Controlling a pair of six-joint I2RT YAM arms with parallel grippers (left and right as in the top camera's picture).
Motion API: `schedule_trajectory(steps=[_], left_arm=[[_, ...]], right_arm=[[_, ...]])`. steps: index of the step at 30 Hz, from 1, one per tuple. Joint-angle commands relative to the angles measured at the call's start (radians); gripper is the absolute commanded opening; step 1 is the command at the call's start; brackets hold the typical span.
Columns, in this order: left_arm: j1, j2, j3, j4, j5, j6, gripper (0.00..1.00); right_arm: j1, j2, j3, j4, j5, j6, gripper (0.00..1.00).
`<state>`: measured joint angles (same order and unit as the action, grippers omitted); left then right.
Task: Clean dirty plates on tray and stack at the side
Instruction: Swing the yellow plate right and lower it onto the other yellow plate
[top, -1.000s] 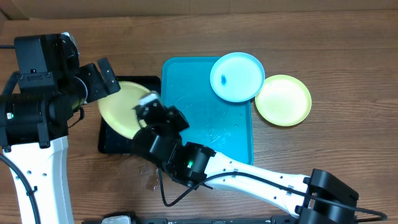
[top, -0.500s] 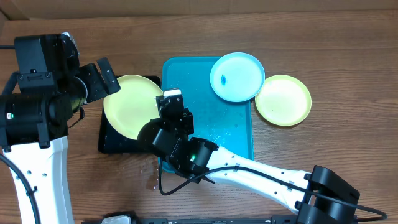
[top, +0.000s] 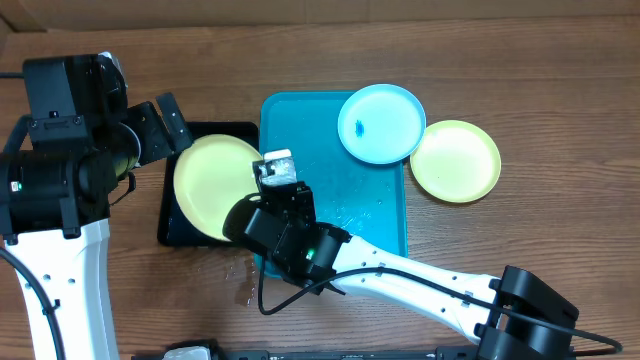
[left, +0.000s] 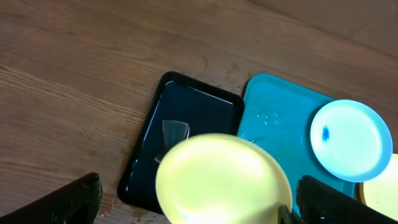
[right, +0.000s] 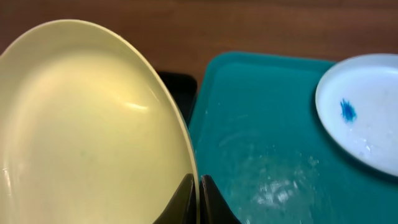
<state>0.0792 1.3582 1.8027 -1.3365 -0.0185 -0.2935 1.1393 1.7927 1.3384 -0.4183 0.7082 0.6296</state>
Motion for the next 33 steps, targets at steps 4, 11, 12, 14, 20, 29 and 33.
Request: schedule_trajectory(steps=[4, 11, 12, 14, 20, 29, 33], left_arm=[[-0.001, 0.008, 0.012, 0.001, 0.009, -0.010, 1.00], [-0.001, 0.008, 0.012, 0.001, 0.009, -0.010, 1.00], [-0.001, 0.008, 0.012, 0.001, 0.009, -0.010, 1.00], [-0.001, 0.008, 0.012, 0.001, 0.009, -0.010, 1.00], [-0.001, 0.008, 0.012, 0.001, 0.009, -0.010, 1.00], [-0.001, 0.008, 0.012, 0.001, 0.009, -0.010, 1.00], [-0.001, 0.008, 0.012, 0.001, 0.009, -0.010, 1.00]], right_arm=[[-0.004, -0.012, 0.004, -0.182, -0.036, 0.011, 0.04], [-0.056, -0.019, 0.005, -0.401, 0.051, 0.134, 0.04], [-0.072, -0.024, 0.005, -0.423, 0.050, 0.166, 0.04], [-0.112, -0.037, 0.005, -0.473, 0.047, 0.236, 0.04], [-0.258, -0.104, 0.005, -0.543, -0.026, 0.255, 0.04], [-0.307, -0.164, 0.005, -0.595, 0.087, 0.104, 0.04], [-0.358, -0.178, 0.005, -0.602, 0.047, 0.146, 0.04]])
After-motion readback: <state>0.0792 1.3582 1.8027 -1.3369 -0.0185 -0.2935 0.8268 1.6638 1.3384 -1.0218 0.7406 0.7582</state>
